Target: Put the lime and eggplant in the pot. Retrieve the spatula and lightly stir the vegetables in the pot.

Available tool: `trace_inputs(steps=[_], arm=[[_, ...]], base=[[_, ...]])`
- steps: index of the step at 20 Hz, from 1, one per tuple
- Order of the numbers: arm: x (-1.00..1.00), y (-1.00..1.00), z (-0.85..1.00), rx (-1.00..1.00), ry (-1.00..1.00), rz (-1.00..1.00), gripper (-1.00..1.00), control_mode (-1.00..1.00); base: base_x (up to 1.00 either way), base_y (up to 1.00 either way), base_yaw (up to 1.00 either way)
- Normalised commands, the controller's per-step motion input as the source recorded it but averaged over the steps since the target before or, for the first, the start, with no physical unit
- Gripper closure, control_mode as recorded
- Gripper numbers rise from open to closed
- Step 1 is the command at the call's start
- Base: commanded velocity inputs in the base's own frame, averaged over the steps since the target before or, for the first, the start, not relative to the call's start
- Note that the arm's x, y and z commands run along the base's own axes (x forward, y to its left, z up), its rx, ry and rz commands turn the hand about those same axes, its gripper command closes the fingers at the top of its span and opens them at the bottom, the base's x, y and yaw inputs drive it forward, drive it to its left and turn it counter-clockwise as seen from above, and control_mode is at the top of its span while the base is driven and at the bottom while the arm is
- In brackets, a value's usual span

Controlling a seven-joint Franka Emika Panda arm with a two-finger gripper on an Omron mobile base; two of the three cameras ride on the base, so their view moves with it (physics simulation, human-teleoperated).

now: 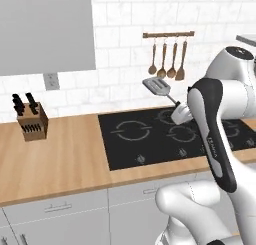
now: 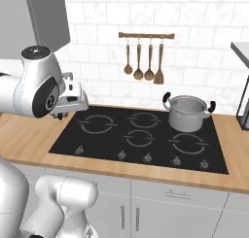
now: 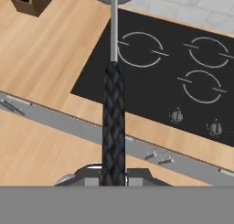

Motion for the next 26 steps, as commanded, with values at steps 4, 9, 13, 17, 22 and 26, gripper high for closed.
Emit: trace_inputs(steps=[4,9,13,17,22,26], arm=[[0.00,0.00,0.00,0.00,0.00,0.00,1.00,1.00],[0.00,0.00,0.00,0.00,0.00,0.00,1.00,1.00],[0.00,0.00,0.00,0.00,0.00,0.00,1.00,1.00],[0.00,0.00,0.00,0.00,0.00,0.00,1.00,1.00],[0.00,0.00,0.00,0.00,0.00,0.00,1.00,1.00],[0.00,0.00,0.00,0.00,0.00,0.00,1.00,1.00]], base=[[0.02,-1.00,-0.02],[0.46,-0.70,-0.03],[0.36,-0.38,0.00],[0.30,-0.03,0.00],[0.33,-0.08,0.00],[0.33,-0.52,0.00]])
